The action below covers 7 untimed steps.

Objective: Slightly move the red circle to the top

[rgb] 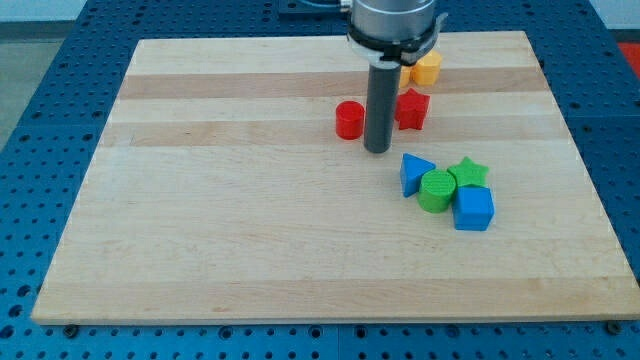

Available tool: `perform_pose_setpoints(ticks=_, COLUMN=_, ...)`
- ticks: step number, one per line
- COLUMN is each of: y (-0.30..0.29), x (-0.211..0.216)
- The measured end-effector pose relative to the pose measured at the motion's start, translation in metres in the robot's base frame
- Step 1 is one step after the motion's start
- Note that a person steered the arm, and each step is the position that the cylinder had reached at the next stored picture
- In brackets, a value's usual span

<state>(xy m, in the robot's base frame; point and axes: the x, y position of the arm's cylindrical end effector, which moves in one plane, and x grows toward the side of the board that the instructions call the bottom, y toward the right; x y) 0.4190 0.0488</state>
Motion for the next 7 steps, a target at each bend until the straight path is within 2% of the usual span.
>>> perform_pose_setpoints(ticks=2, y=-0.022, x=0.02)
perform_pose_setpoints(ticks=4, y=-0.039, x=-0.026)
perform_pose_setpoints(ticks=6, y=-0.039, x=-0.034)
perform_pose_setpoints(ticks=7, y=-0.021, x=-0.029)
